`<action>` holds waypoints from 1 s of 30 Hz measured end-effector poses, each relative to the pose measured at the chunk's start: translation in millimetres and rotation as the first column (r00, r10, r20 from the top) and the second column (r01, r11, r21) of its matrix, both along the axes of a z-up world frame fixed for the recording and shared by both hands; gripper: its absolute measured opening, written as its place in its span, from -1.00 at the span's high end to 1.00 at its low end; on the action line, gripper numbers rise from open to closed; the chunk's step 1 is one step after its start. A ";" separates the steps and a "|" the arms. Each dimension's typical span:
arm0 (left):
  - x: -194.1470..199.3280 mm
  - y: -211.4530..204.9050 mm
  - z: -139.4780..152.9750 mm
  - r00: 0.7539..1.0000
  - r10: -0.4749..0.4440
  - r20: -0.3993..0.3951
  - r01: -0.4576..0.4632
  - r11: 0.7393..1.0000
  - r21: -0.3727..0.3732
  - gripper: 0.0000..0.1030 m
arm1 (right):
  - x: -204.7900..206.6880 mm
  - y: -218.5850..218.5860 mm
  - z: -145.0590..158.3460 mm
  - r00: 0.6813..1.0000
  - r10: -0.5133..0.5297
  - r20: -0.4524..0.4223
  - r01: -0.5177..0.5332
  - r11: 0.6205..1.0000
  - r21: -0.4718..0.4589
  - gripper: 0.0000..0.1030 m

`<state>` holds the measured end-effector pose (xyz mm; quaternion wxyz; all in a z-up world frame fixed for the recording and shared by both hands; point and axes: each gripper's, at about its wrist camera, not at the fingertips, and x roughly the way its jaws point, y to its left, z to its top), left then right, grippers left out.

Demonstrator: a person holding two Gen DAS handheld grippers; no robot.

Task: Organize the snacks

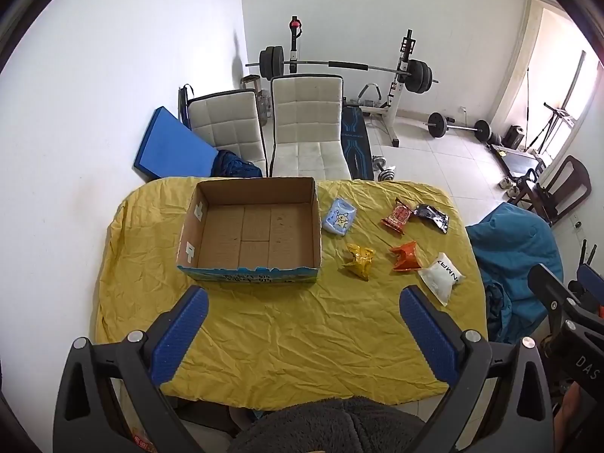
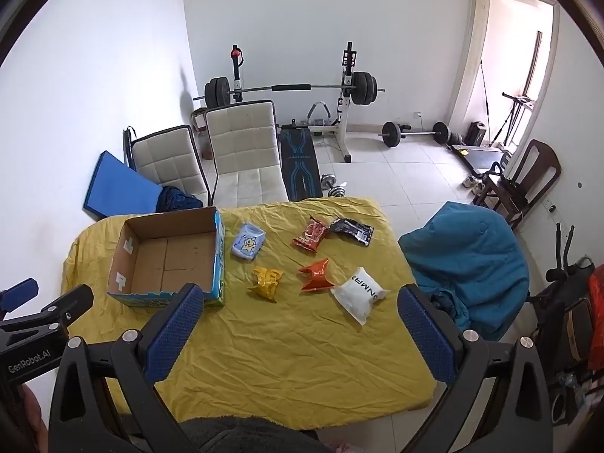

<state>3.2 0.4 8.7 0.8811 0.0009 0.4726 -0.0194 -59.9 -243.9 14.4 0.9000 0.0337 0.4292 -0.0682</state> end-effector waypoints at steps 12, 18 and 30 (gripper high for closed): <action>2.1 4.3 -0.6 1.000 0.002 0.002 -0.002 1.000 -0.004 -1.00 | 3.5 2.6 -3.3 1.000 0.013 -0.009 -0.013 1.000 -0.002 -1.00; 3.1 7.7 0.0 1.000 0.000 0.002 0.000 1.000 -0.003 -1.00 | 3.4 2.4 -3.7 1.000 0.011 -0.009 -0.011 1.000 -0.001 -1.00; 0.1 12.8 2.8 1.000 0.010 0.026 -0.010 1.000 -0.006 -1.00 | -1.8 2.1 -3.4 1.000 0.010 0.010 -0.010 1.000 -0.002 -1.00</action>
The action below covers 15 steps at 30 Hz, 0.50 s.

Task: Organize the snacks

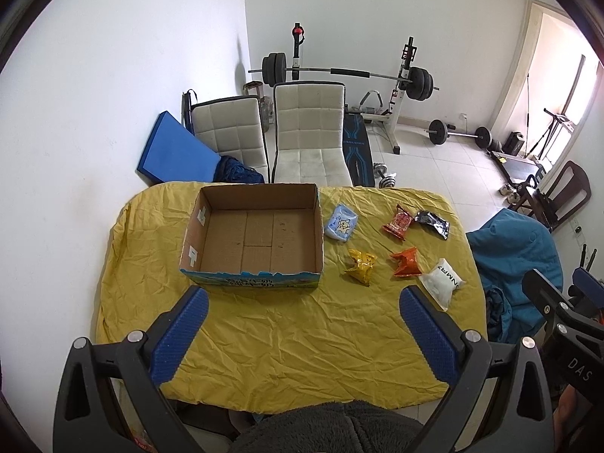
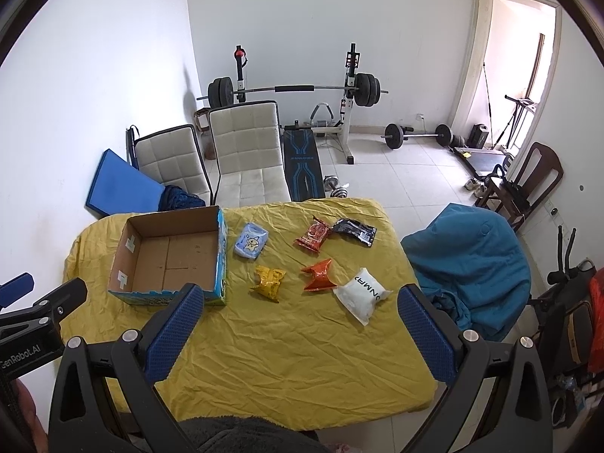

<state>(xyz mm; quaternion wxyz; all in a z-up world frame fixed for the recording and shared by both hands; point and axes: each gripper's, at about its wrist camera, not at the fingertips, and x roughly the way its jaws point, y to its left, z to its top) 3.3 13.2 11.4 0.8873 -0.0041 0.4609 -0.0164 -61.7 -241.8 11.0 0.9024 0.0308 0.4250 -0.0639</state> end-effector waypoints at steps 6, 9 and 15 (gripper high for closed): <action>-3.3 -1.6 0.6 1.000 -0.002 0.002 0.002 1.000 0.004 -1.00 | -3.1 -0.2 2.5 1.000 0.002 0.010 -0.002 1.000 0.004 -1.00; -3.6 -2.4 0.6 1.000 -0.002 0.001 0.002 1.000 0.004 -1.00 | -5.6 1.6 5.4 1.000 0.006 0.022 -0.006 1.000 -0.001 -1.00; -5.0 -3.4 0.9 1.000 0.000 0.005 0.000 1.000 0.003 -1.00 | -8.9 5.6 6.5 1.000 0.008 0.026 -0.008 1.000 -0.008 -1.00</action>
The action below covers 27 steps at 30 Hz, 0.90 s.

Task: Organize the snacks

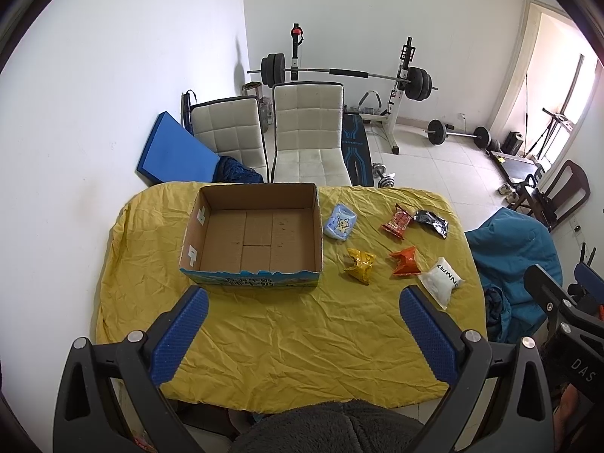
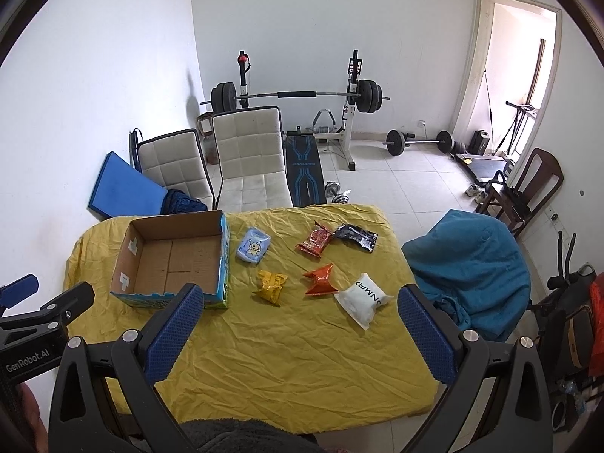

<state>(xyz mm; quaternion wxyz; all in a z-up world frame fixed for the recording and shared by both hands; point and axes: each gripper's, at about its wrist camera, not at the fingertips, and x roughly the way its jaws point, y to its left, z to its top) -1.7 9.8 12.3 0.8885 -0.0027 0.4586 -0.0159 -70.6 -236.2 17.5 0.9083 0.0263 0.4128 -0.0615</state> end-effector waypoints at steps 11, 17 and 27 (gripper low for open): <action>-6.5 -3.9 1.2 1.000 -0.002 -0.002 0.002 1.000 -0.007 -1.00 | -3.4 -3.1 2.5 1.000 0.003 0.006 -0.003 1.000 -0.004 -1.00; -7.2 -5.1 0.8 1.000 -0.001 0.000 0.001 1.000 -0.007 -1.00 | -3.0 -3.8 3.6 1.000 0.002 0.010 -0.002 1.000 -0.001 -1.00; -7.6 -3.7 -1.1 1.000 0.000 -0.001 0.000 1.000 -0.008 -1.00 | 1.8 -6.5 1.7 1.000 0.007 0.006 -0.007 1.000 0.007 -1.00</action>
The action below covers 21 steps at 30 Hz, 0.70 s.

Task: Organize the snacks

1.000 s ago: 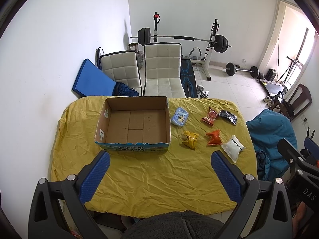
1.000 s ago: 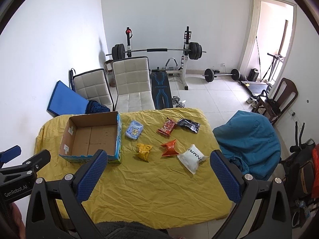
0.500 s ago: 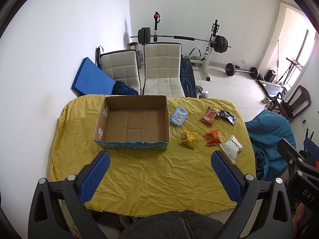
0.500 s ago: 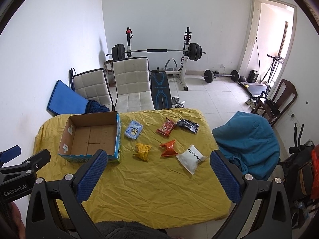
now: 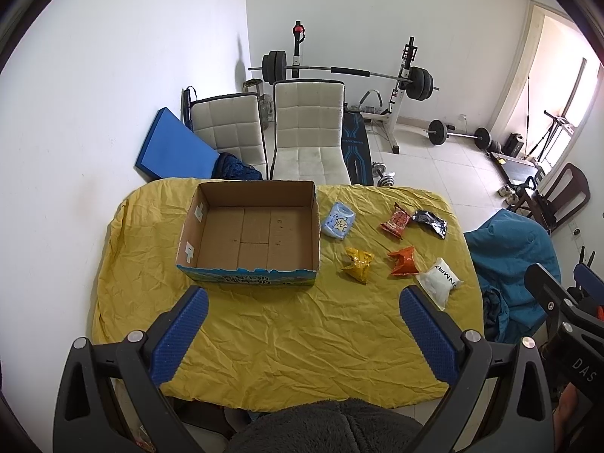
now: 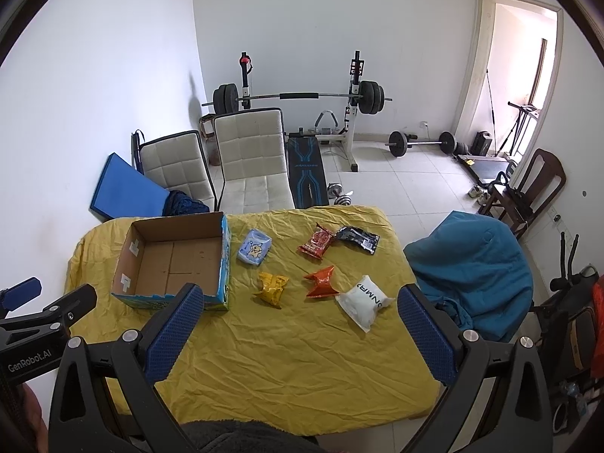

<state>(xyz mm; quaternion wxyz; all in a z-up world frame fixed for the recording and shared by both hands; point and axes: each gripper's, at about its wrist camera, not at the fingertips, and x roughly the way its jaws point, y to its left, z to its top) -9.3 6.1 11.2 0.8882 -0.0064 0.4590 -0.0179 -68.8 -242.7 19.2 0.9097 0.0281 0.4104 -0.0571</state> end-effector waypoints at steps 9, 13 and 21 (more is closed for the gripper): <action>0.2 -2.3 -2.6 1.000 -0.002 -0.007 0.002 1.000 0.000 -1.00 | 14.7 -7.7 -8.6 1.000 0.003 -0.016 -0.003 1.000 0.015 -1.00; 6.8 -12.1 -8.8 1.000 -0.010 -0.021 0.010 1.000 0.000 -1.00 | 27.0 -16.3 -19.4 0.999 -0.008 -0.036 0.009 1.000 0.023 -1.00; 86.7 -48.3 -54.5 0.996 -0.024 -0.085 0.025 1.000 0.017 -1.00 | 90.6 -90.3 -86.2 0.973 -0.126 -0.196 0.139 0.989 0.058 -1.00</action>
